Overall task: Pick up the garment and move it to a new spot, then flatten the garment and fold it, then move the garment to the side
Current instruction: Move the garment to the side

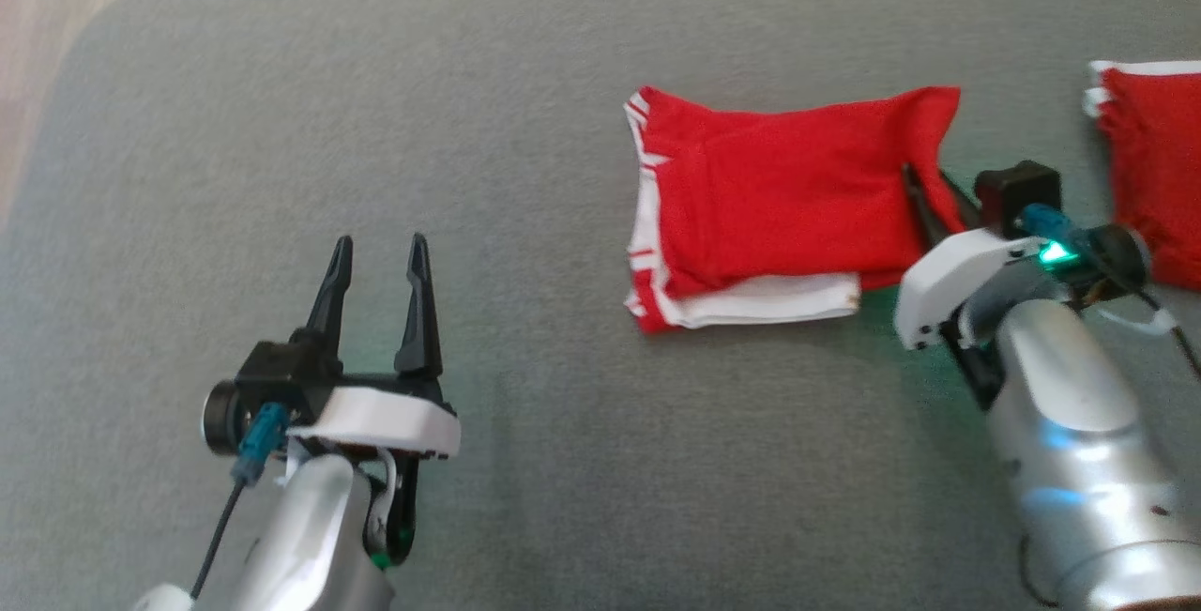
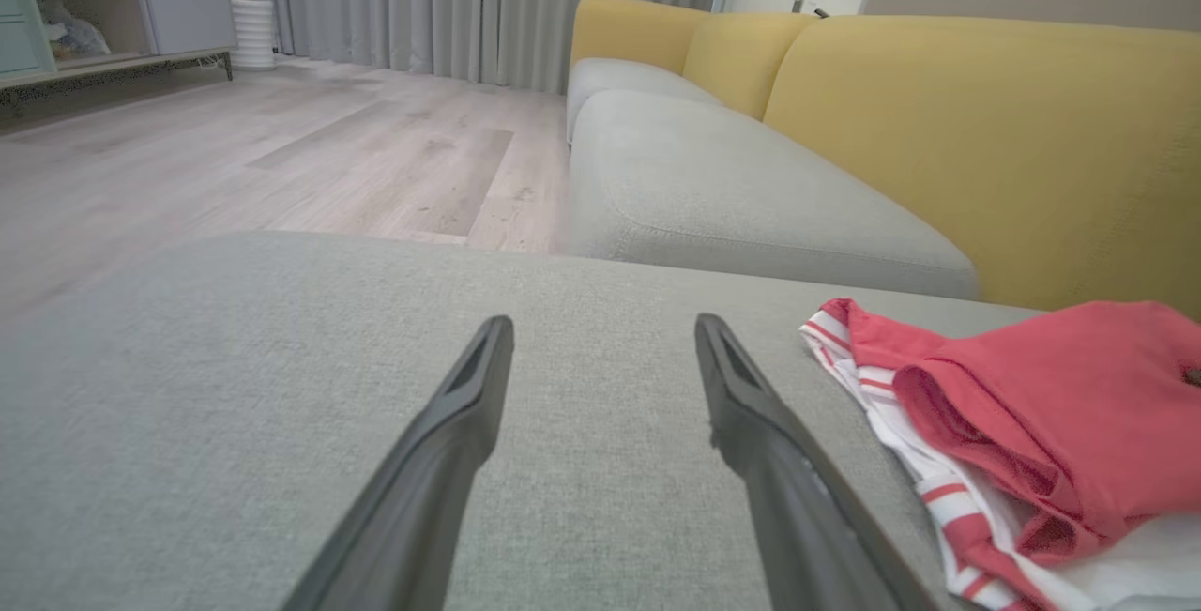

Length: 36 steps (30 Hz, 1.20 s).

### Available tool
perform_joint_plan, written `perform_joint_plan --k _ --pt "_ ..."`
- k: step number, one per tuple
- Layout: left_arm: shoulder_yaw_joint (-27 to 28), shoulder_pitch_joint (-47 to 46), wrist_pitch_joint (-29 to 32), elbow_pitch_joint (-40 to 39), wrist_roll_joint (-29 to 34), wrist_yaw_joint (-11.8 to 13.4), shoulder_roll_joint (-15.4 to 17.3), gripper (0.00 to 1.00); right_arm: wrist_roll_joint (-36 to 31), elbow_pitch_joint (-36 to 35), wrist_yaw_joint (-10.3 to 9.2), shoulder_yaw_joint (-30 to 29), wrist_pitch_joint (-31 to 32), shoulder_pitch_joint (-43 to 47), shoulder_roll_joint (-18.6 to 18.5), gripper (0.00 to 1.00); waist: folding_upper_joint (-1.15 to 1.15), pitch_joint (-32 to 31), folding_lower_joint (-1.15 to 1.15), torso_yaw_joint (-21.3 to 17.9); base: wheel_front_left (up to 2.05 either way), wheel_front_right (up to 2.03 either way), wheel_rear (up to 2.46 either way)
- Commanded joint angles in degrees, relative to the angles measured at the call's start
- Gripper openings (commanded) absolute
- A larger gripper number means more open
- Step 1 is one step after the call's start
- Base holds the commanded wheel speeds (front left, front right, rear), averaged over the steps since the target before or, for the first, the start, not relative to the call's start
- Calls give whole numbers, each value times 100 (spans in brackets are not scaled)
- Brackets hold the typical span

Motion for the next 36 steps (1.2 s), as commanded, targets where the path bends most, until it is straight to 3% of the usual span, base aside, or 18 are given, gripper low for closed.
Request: perform_joint_plan --k 1,5,11,21,26,36 --pt "187 -46 -55 -144 36 9 47 100 -39 -233 -5 150 -44 -43 -71 0 0 -140 0 -158 0 0 0" --pt "217 1 -55 -170 67 11 47 100 -16 -614 -5 446 130 -39 -580 0 0 -171 0 -308 0 0 0" --pt "222 -12 -55 -197 113 -23 47 100 167 -1152 -5 622 560 -48 -1646 0 0 -33 0 -355 0 0 0" --pt "237 -182 -55 -202 152 -96 47 100 -18 -1264 -5 19 1118 -12 -2974 0 0 359 0 -246 0 0 0" --pt "258 -275 -55 -192 166 -113 47 100 -358 -1168 -5 -462 1260 -123 -3141 0 0 557 0 -167 0 0 0" --pt "330 -405 -55 -227 192 -146 47 100 -836 -1203 -5 -1416 1515 -241 -2879 0 0 898 0 -110 0 0 0"
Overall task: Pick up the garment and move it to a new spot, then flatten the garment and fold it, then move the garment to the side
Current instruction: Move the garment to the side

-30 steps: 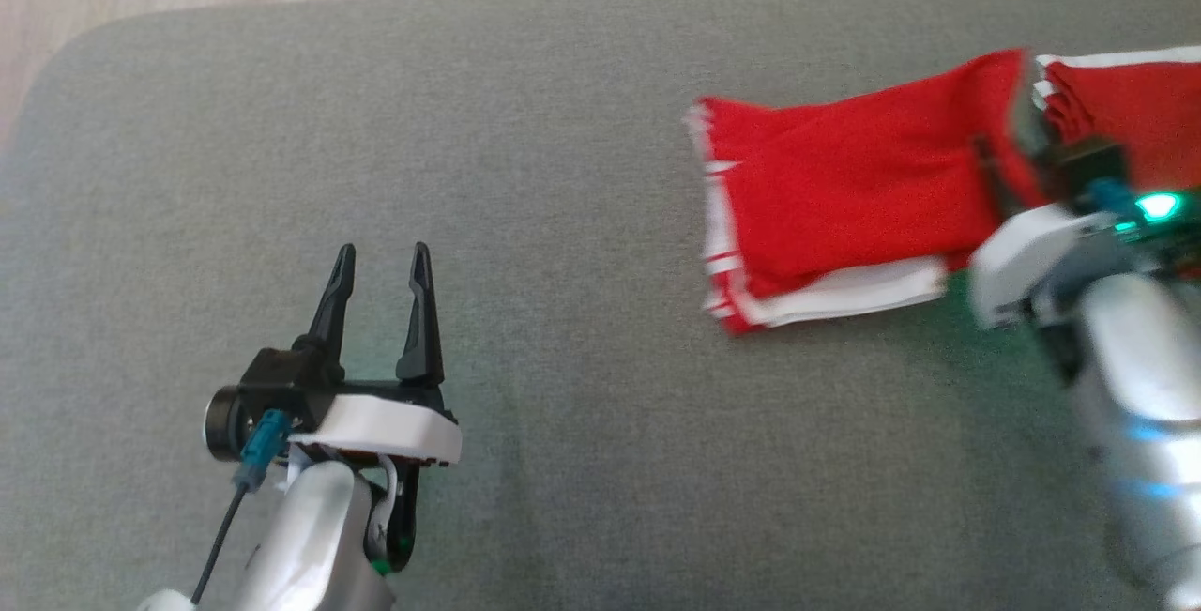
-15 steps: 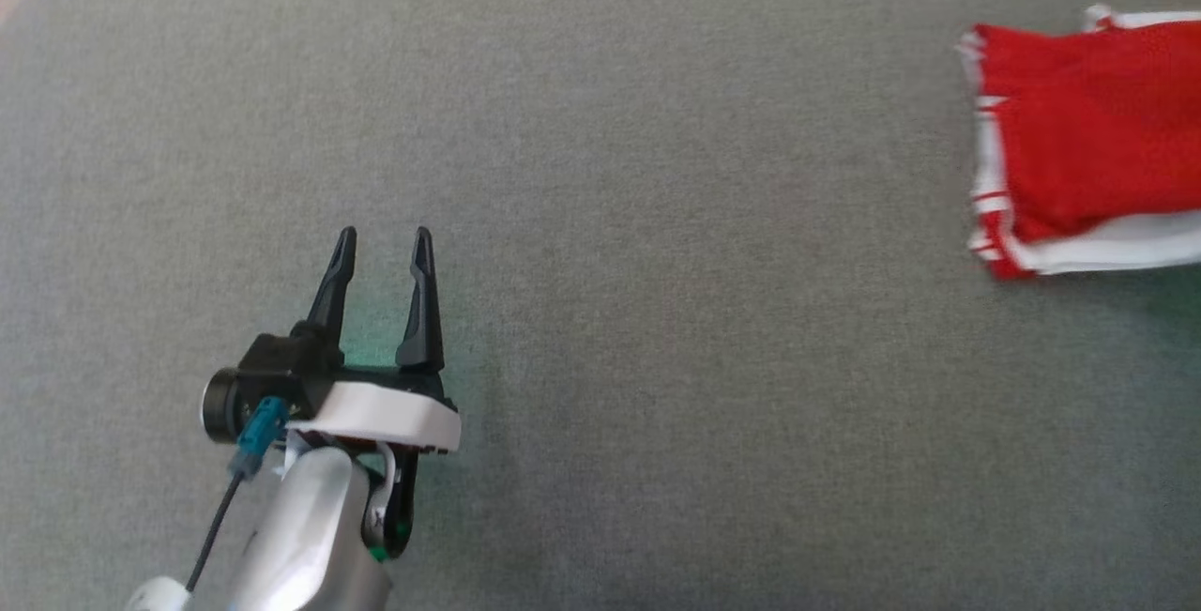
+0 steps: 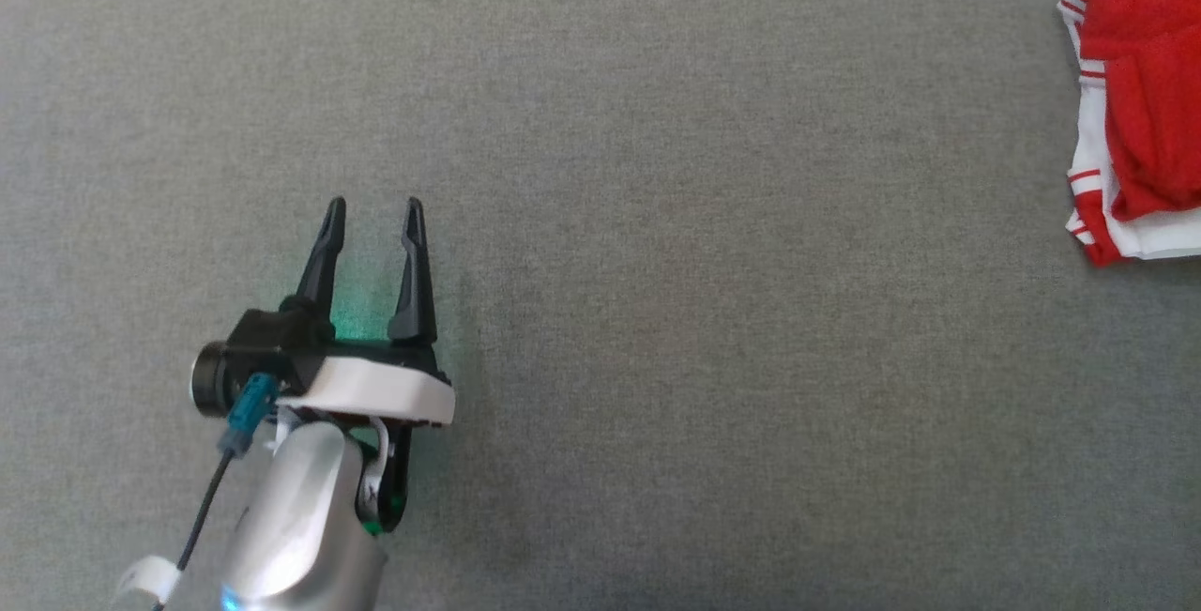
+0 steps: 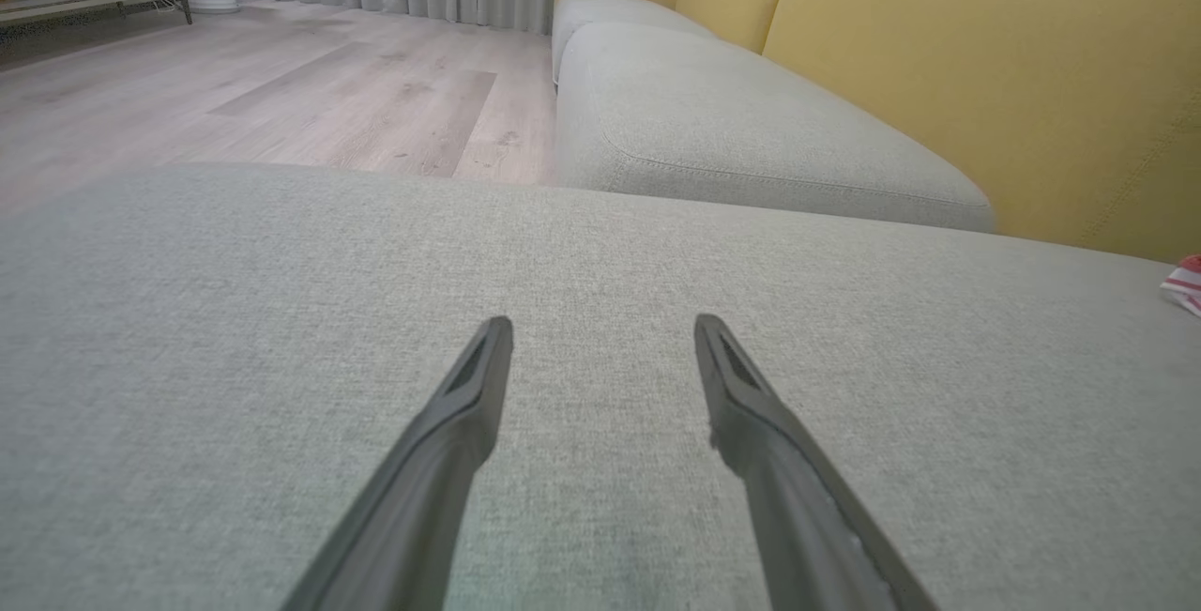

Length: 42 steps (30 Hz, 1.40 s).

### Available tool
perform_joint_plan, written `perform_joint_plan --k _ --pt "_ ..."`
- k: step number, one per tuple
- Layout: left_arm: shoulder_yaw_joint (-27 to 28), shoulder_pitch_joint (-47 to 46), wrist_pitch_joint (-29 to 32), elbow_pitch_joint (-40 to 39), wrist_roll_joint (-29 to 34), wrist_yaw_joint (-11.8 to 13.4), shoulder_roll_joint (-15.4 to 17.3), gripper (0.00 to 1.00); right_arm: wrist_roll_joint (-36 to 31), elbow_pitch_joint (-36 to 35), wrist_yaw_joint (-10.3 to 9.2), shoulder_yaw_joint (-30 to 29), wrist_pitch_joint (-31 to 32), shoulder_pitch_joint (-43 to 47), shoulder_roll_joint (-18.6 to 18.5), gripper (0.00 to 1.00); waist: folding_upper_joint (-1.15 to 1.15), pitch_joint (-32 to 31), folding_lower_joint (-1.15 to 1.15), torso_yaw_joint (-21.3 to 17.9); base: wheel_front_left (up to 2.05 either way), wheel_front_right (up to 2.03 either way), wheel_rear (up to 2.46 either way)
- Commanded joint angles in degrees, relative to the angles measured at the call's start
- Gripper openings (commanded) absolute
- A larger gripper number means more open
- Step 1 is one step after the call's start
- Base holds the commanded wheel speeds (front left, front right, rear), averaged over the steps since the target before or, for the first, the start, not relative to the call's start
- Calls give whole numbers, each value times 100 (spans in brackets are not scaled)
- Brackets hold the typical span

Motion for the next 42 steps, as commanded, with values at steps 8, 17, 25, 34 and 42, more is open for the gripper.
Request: perform_joint_plan --k 8,17,25,34,42 --pt "185 -252 -55 -139 -4 -22 47 100 -156 -326 -5 -422 127 -13 148 100 0 66 0 -45 0 0 0" --pt "263 -155 -55 -113 -28 -20 47 100 -190 -830 -5 -422 19 52 650 100 0 -429 0 -187 0 0 0" --pt "318 92 -55 -287 -27 38 47 100 504 -1883 -5 110 -142 155 1564 100 0 -1061 0 -271 0 0 0" --pt "348 422 -55 -506 3 119 47 100 1433 -2899 -5 361 -779 951 2790 100 0 -1485 0 -173 0 0 0" --pt "363 777 -55 -550 -32 146 47 100 2284 -2699 -5 752 -1616 2135 3048 100 0 -1673 0 -52 0 0 0"
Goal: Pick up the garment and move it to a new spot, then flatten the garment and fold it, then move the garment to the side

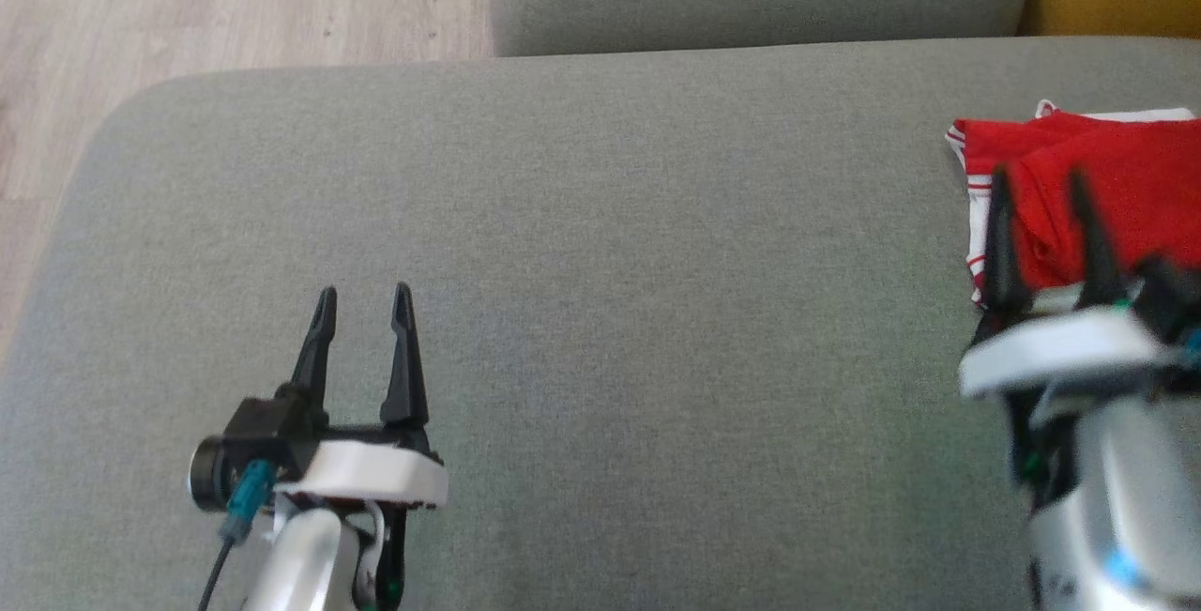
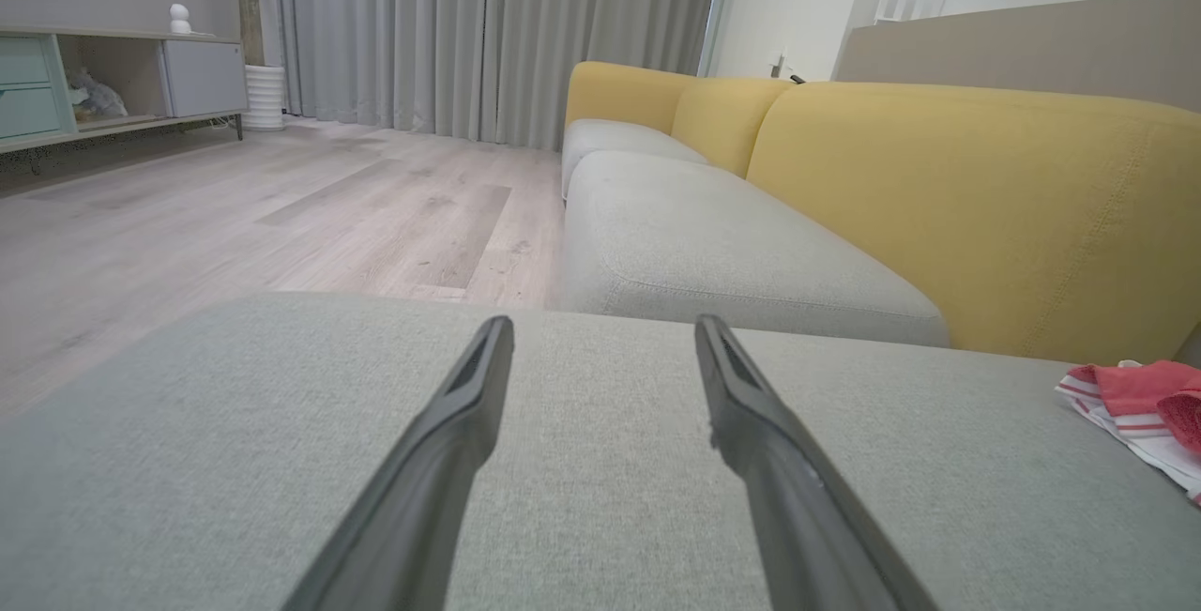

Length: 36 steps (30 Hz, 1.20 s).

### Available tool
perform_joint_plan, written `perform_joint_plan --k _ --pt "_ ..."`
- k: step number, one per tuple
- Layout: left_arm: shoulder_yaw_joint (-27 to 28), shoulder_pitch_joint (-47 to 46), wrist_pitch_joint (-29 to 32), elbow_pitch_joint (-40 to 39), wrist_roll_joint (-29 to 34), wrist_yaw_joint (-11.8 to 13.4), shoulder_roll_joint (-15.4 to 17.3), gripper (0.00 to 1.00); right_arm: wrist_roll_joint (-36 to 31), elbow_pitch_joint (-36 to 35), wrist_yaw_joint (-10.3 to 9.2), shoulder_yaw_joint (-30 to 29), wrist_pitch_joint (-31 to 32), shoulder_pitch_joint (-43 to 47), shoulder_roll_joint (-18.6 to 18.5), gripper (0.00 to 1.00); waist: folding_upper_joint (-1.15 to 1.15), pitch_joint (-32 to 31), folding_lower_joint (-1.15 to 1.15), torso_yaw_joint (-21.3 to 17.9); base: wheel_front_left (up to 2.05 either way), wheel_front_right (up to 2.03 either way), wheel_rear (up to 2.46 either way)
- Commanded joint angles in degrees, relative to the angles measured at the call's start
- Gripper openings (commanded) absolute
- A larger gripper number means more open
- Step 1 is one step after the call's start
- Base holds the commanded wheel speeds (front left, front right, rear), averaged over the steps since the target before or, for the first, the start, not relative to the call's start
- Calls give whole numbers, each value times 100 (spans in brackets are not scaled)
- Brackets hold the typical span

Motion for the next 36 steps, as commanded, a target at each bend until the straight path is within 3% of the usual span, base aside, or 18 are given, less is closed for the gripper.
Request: perform_joint_plan --k 1,4,15,23,36 --pt "237 -45 -55 -202 -39 47 41 100 258 -63 -5 336 -271 160 43 100 0 -41 1 29 0 0 0" --pt "250 71 -55 -258 -94 73 41 100 603 158 -5 492 -538 497 45 100 0 -57 1 35 0 0 0" --pt "263 229 -55 -327 -73 101 41 100 600 518 -5 674 -769 719 46 100 0 -124 1 17 0 0 0" --pt "255 240 -55 -354 -194 173 41 100 598 448 -5 678 -781 685 46 100 0 -134 1 8 0 0 0" --pt "223 201 -55 -214 -563 56 41 100 602 385 -5 708 -782 709 46 100 0 -106 1 11 0 0 0"
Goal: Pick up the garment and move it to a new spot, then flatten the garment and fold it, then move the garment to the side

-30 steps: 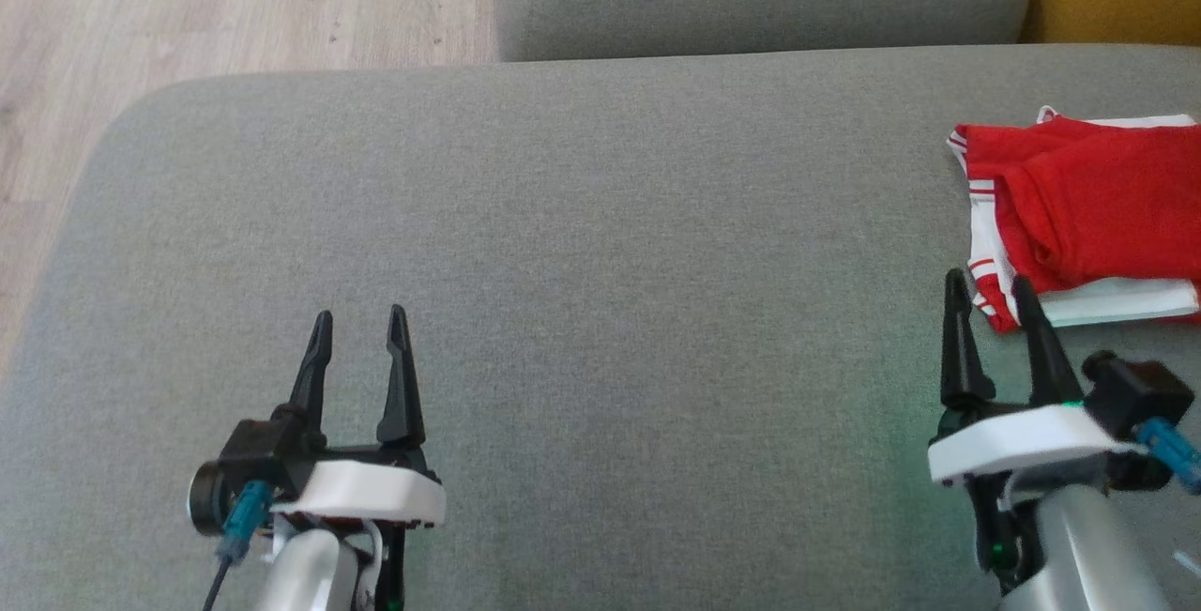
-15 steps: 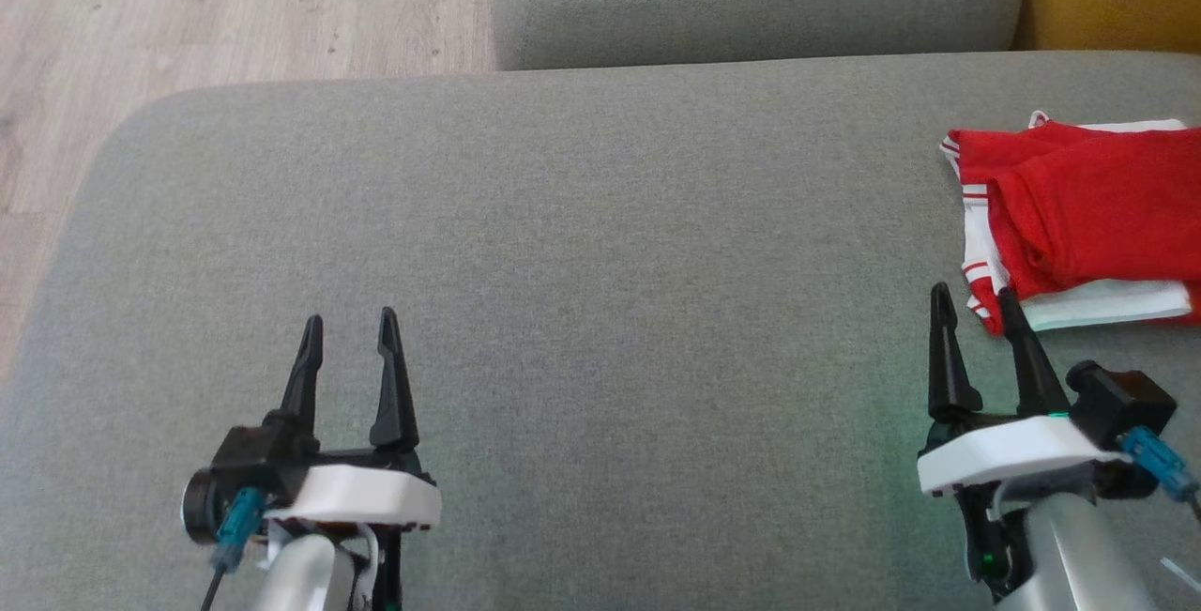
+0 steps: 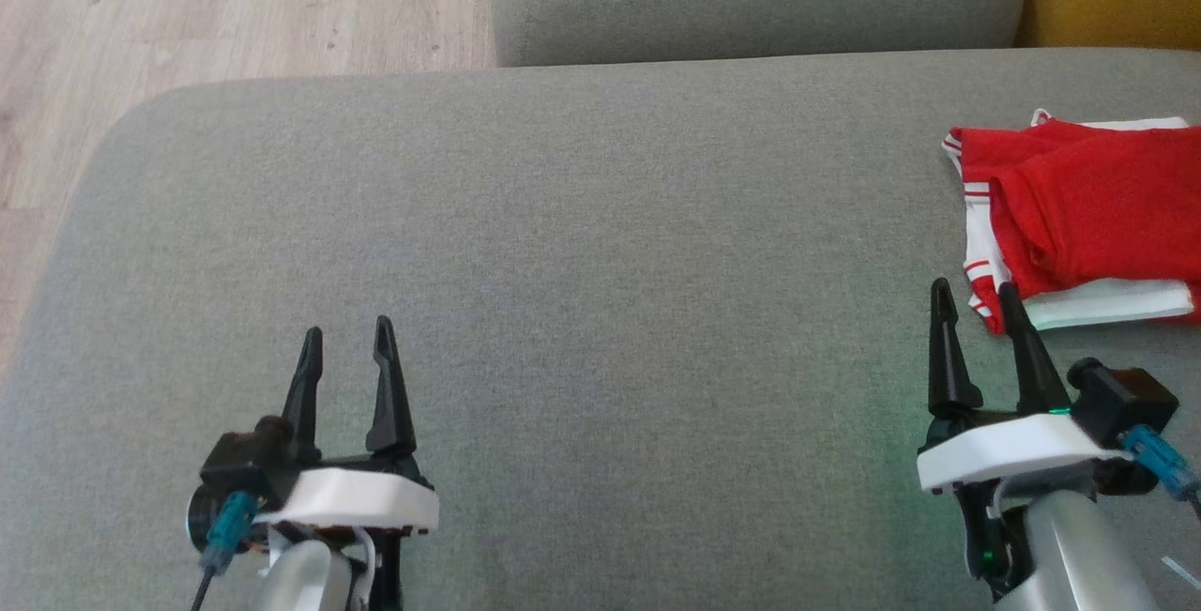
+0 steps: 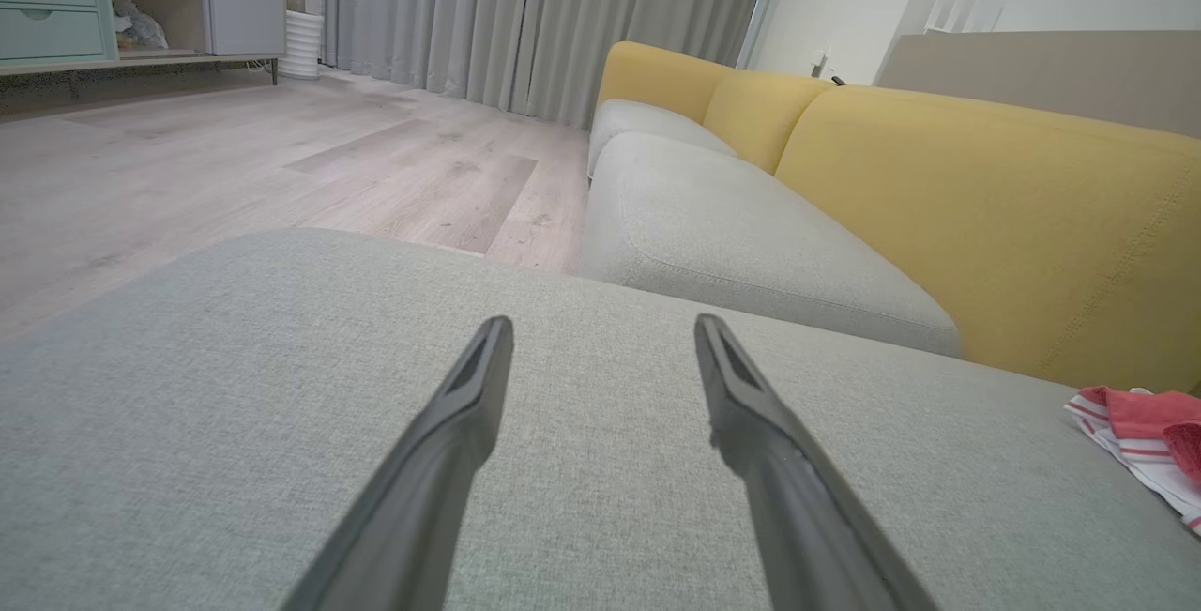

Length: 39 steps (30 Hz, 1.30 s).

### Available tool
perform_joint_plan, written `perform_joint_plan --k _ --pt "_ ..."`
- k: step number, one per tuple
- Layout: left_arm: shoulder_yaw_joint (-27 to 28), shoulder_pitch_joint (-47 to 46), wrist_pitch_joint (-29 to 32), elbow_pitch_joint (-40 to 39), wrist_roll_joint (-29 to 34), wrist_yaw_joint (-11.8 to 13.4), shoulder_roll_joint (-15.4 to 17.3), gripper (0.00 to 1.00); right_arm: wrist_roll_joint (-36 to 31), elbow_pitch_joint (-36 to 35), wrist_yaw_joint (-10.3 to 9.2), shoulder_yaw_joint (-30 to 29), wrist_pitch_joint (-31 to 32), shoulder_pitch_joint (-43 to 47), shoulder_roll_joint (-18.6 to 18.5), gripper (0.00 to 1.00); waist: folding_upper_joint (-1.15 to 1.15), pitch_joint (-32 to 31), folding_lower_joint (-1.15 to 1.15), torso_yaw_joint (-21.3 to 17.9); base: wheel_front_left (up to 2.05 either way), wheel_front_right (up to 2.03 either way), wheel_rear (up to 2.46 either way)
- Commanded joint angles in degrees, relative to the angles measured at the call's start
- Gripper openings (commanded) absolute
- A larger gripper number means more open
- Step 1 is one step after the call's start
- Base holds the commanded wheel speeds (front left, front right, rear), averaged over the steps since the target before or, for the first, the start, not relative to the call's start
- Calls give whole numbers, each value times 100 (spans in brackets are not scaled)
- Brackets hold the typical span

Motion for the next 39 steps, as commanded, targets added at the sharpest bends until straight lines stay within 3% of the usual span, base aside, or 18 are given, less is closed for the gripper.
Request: perform_joint_plan --k 1,7,16,17,21,39 --pt "193 -166 -55 -193 -5 -2 40 100 -10 -204 -5 172 -77 -194 -27 100 0 -4 0 -6 0 0 0" --pt "246 -141 -55 -217 -88 63 40 100 0 -210 -5 190 -77 -197 -27 100 0 -8 0 -29 0 0 0" --pt "266 -139 -55 -185 -509 -47 40 100 -80 -193 -5 199 -77 -195 -27 100 0 -9 0 -37 0 0 0" --pt "93 1 0 -9 -515 -19 -1 0 -44 9 0 34 1 1 1 0 0 -10 0 -37 0 0 0" --pt "95 129 32 301 -530 -20 -3 0 -23 329 -1 29 17 170 7 0 0 -12 0 -38 0 0 0" --pt "326 131 330 177 -1477 -142 3 0 1088 167 -2 -69 314 170 2 0 0 -49 0 -60 0 0 0"
